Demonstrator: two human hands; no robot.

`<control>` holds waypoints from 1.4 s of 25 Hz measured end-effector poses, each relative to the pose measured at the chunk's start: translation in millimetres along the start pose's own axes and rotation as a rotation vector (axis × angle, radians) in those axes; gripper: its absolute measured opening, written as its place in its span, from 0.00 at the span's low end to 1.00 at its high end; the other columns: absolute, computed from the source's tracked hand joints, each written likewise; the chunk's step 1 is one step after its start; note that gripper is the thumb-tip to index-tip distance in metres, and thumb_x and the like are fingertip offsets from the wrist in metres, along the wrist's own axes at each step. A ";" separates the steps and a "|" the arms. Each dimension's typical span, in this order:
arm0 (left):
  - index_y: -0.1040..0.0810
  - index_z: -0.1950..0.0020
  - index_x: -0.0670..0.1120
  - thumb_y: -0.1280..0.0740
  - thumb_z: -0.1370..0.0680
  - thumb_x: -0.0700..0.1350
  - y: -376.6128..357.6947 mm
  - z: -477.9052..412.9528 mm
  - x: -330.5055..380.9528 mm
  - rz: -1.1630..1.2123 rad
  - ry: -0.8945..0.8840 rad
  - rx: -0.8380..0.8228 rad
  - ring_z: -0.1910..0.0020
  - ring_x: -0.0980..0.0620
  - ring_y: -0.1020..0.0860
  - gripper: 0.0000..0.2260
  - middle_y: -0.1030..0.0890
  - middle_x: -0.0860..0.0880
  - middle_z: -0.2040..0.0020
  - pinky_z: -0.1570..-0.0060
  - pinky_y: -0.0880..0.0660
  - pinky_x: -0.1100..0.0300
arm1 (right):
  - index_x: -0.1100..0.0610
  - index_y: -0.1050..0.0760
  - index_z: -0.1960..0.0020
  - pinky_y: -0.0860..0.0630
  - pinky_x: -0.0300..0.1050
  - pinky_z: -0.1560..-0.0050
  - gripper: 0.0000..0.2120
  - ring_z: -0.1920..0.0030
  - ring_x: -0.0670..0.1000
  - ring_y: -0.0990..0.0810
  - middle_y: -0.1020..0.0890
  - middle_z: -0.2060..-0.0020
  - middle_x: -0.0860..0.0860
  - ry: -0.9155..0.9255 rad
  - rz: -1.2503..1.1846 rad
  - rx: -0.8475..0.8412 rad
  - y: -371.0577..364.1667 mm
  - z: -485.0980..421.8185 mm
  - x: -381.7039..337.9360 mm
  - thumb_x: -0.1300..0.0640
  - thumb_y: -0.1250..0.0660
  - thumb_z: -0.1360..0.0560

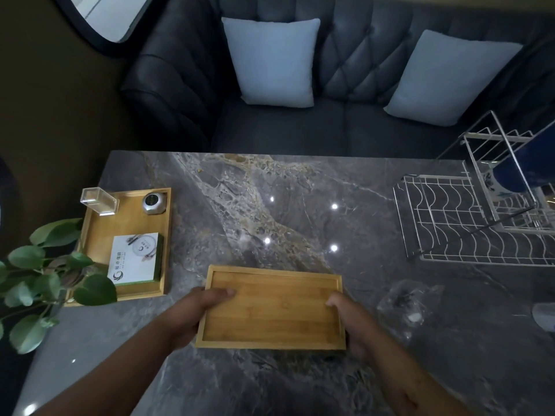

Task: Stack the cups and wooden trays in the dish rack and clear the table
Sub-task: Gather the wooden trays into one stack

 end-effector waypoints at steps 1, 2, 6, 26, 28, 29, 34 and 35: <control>0.21 0.33 0.40 0.19 0.34 0.55 -2.1 0.3 0.4 0.034 -0.011 -0.004 0.40 0.33 0.18 0.34 0.16 0.35 0.39 0.40 0.22 0.34 | 0.53 0.21 0.43 0.22 0.67 0.39 0.21 0.44 0.64 0.18 0.17 0.46 0.60 0.014 -0.002 -0.009 0.4 -1.8 -2.8 0.45 0.32 0.32; 0.19 0.35 0.40 0.19 0.34 0.55 -3.9 0.6 0.8 0.069 -0.015 -0.006 0.41 0.33 0.17 0.32 0.16 0.35 0.39 0.43 0.20 0.36 | 0.54 0.22 0.41 0.22 0.68 0.39 0.21 0.44 0.64 0.18 0.17 0.46 0.60 0.038 -0.019 -0.022 1.0 -4.3 -7.1 0.45 0.31 0.30; 0.13 0.45 0.44 0.20 0.34 0.54 -4.8 0.2 4.9 0.179 0.008 -0.003 0.44 0.34 0.16 0.22 0.16 0.34 0.41 0.52 0.17 0.41 | 0.54 0.28 0.32 0.19 0.66 0.42 0.24 0.43 0.64 0.16 0.17 0.40 0.61 0.096 -0.094 -0.169 8.7 -14.0 -26.1 0.48 0.28 0.24; 0.51 0.33 0.69 0.18 0.37 0.60 -15.3 -6.6 61.8 -0.960 -0.466 0.141 0.47 0.77 0.27 0.47 0.25 0.68 0.43 0.57 0.28 0.79 | 0.27 0.40 0.31 0.20 0.43 0.46 0.50 0.43 0.39 0.20 0.19 0.42 0.36 0.821 0.632 0.022 59.6 18.9 -78.2 0.40 0.15 0.44; 0.49 0.33 0.67 0.19 0.38 0.61 -16.8 -6.2 59.5 -1.018 -0.502 0.182 0.49 0.74 0.25 0.46 0.25 0.67 0.44 0.57 0.30 0.78 | 0.26 0.40 0.33 0.21 0.45 0.47 0.48 0.43 0.39 0.21 0.20 0.43 0.35 0.870 0.663 0.089 61.1 18.6 -72.1 0.36 0.17 0.45; 0.47 0.32 0.65 0.19 0.38 0.62 -17.2 -7.0 58.4 -1.037 -0.517 0.199 0.49 0.70 0.24 0.46 0.25 0.65 0.44 0.55 0.30 0.76 | 0.26 0.41 0.33 0.21 0.44 0.48 0.48 0.44 0.39 0.21 0.21 0.43 0.35 0.885 0.675 0.098 60.8 18.4 -69.9 0.35 0.17 0.45; 0.45 0.25 0.57 0.19 0.40 0.63 -19.0 -10.6 58.9 -1.120 -0.566 0.232 0.38 0.56 0.22 0.52 0.27 0.59 0.36 0.46 0.29 0.69 | 0.22 0.46 0.35 0.28 0.33 0.52 0.48 0.45 0.38 0.22 0.25 0.46 0.28 0.873 0.772 0.112 63.7 18.5 -69.2 0.32 0.20 0.45; 0.48 0.22 0.56 0.19 0.41 0.63 -18.8 -12.2 59.6 -1.120 -0.558 0.226 0.34 0.55 0.24 0.56 0.28 0.58 0.32 0.42 0.29 0.66 | 0.21 0.48 0.33 0.28 0.33 0.50 0.51 0.43 0.37 0.24 0.28 0.45 0.25 0.870 0.796 0.103 63.1 19.7 -70.5 0.31 0.20 0.45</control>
Point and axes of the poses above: each hand's wrist, its own z-axis away from the middle knuckle, its own y-axis out of the back of the hand, x = y × z, the point moved 7 cm from there along -z, towards the middle knuckle
